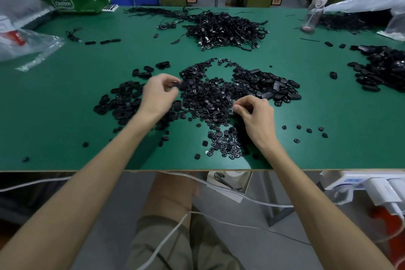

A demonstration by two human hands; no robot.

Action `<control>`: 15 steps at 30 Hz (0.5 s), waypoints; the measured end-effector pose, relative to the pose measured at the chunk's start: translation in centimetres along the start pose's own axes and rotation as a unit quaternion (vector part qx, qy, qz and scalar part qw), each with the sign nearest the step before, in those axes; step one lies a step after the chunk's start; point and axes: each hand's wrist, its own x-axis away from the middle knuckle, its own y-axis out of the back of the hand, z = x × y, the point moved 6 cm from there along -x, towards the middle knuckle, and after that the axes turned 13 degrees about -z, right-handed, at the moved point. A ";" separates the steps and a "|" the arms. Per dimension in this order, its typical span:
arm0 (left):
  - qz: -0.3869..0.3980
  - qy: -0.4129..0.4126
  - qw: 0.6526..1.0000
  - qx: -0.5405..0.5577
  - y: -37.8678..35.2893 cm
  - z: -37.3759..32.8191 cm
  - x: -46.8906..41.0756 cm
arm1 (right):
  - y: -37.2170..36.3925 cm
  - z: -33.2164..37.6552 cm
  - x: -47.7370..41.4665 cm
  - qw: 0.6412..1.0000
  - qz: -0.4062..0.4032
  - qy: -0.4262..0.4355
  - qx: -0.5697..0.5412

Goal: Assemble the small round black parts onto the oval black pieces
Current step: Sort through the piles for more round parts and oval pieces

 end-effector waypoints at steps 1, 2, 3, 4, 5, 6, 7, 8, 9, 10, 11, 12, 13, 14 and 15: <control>0.026 0.007 0.998 0.053 -1.2 -0.9 0.9 | 0.1 0.0 0.0 1.000 -0.004 -0.001 -0.002; 0.050 0.017 0.993 0.103 -2.4 -1.7 1.7 | 0.2 0.1 0.0 1.000 -0.010 0.000 -0.006; 0.067 0.030 0.987 0.146 -3.6 -2.4 2.5 | 0.3 0.2 0.1 1.000 -0.015 0.003 -0.010; 0.076 0.045 0.979 0.183 -4.5 -2.9 3.2 | 0.4 0.3 0.1 1.000 -0.021 0.006 -0.017; 0.079 0.063 0.971 0.218 -5.4 -3.2 3.7 | 0.6 0.4 0.1 0.999 -0.026 0.009 -0.027; 0.078 0.083 0.961 0.252 -6.0 -3.3 4.2 | 0.8 0.5 0.2 0.999 -0.028 0.009 -0.039; 0.077 0.103 0.951 0.282 -6.7 -3.4 4.5 | 0.9 0.6 0.2 0.998 -0.029 0.005 -0.053; 0.077 0.119 0.942 0.306 -7.2 -3.3 4.8 | 0.9 0.7 0.2 0.997 -0.029 0.000 -0.067; 0.078 0.129 0.935 0.321 -7.6 -3.3 5.0 | 1.0 0.8 0.2 0.996 -0.028 -0.003 -0.080; 0.078 0.134 0.931 0.331 -8.0 -3.2 5.1 | 1.0 0.8 0.3 0.996 -0.027 -0.004 -0.088; 0.078 0.135 0.929 0.335 -8.3 -3.1 5.2 | 1.1 0.9 0.3 0.996 -0.026 -0.002 -0.091; 0.077 0.133 0.929 0.336 -8.5 -3.0 5.3 | 1.1 0.9 0.4 0.996 -0.025 0.001 -0.091; 0.077 0.130 0.930 0.334 -8.6 -2.9 5.4 | 1.1 1.0 0.4 0.995 -0.024 0.001 -0.093; 0.077 0.128 0.931 0.334 -8.8 -2.7 5.6 | 1.1 0.9 0.4 0.995 -0.022 0.000 -0.098; 0.077 0.127 0.930 0.335 -8.9 -2.6 5.7 | 1.1 0.9 0.5 0.994 -0.020 -0.003 -0.103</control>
